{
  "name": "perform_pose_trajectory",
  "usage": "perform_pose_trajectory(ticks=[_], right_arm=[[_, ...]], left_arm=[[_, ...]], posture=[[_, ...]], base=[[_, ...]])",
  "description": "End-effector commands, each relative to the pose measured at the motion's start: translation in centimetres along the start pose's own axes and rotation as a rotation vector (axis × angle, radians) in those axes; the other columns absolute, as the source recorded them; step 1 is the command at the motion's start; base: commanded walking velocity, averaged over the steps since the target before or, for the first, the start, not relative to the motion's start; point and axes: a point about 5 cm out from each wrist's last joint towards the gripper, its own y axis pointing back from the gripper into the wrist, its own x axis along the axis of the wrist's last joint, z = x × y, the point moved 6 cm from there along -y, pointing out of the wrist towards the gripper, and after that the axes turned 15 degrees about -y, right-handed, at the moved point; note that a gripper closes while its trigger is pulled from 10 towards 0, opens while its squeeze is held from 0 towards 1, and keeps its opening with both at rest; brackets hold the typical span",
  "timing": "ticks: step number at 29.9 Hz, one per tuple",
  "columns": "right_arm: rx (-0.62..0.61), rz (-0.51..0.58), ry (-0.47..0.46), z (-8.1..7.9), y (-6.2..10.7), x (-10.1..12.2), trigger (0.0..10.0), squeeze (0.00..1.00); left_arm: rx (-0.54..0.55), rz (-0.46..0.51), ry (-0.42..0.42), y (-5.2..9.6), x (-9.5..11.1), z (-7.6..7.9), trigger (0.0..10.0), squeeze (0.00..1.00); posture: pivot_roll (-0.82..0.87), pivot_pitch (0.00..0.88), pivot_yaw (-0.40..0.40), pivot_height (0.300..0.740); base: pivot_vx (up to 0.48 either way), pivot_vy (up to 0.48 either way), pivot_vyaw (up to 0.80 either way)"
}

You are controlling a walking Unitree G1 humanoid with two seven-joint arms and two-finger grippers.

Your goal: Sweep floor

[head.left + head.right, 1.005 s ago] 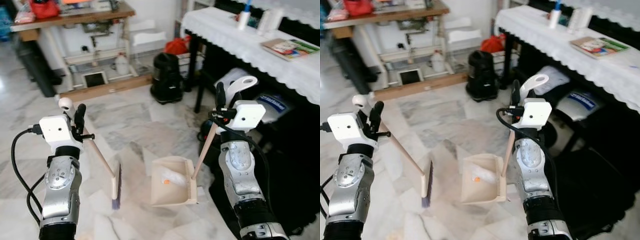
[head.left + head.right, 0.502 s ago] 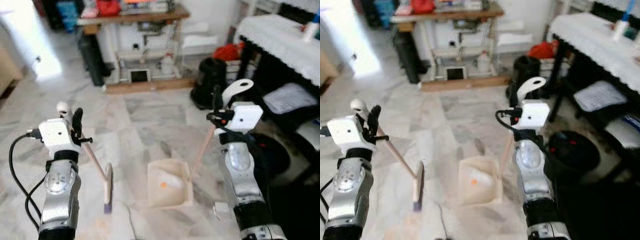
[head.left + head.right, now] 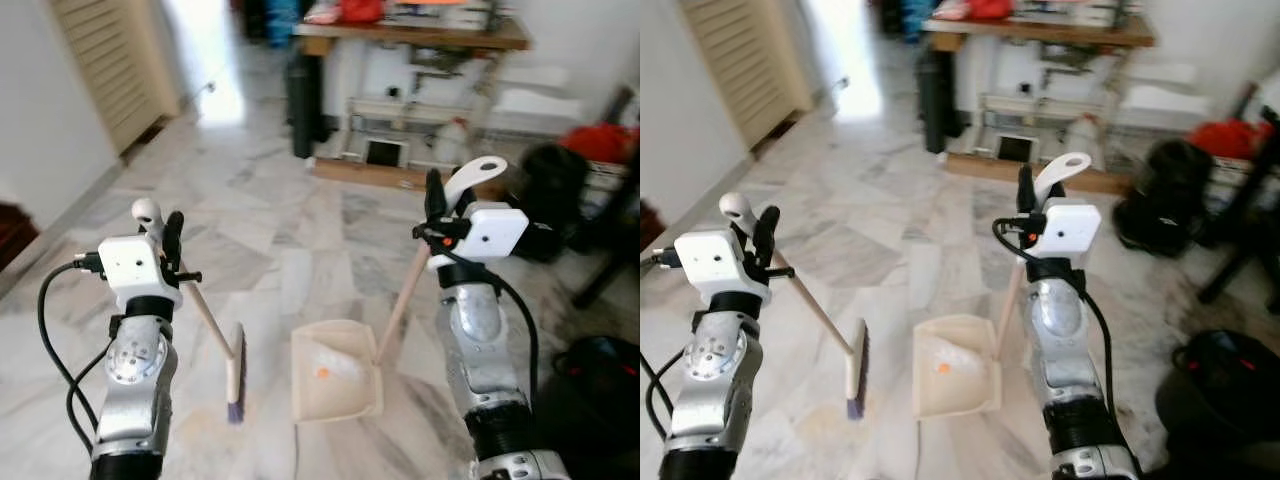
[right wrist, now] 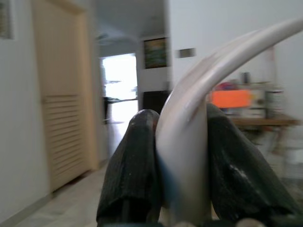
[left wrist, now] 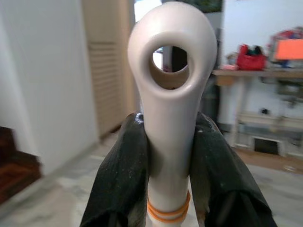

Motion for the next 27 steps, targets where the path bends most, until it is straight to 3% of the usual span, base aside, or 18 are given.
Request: perform_pose_trajectory(ticks=[1,8,27], right_arm=[[0.002,0.060,-0.003,0.1,-0.6,1.8,10.0,0.00],[-0.039,0.064,-0.075,0.6,-0.9,2.1,10.0,0.00],[-0.031,0.059,-0.088,0.3,-1.1,2.3,10.0,0.00]], left_arm=[[0.013,0.080,-0.026,-0.3,2.1,-0.4,10.0,0.00],[0.023,0.057,-0.002,0.3,1.8,-0.5,10.0,0.00],[0.029,0.029,0.004,0.9,1.4,-0.7,10.0,0.00]], posture=[[0.00,0.001,0.013,0.740],[0.01,0.011,0.009,0.740],[0.02,0.040,0.010,0.740]], base=[[0.000,0.000,0.80],[0.000,0.000,0.80],[0.000,0.000,0.80]])
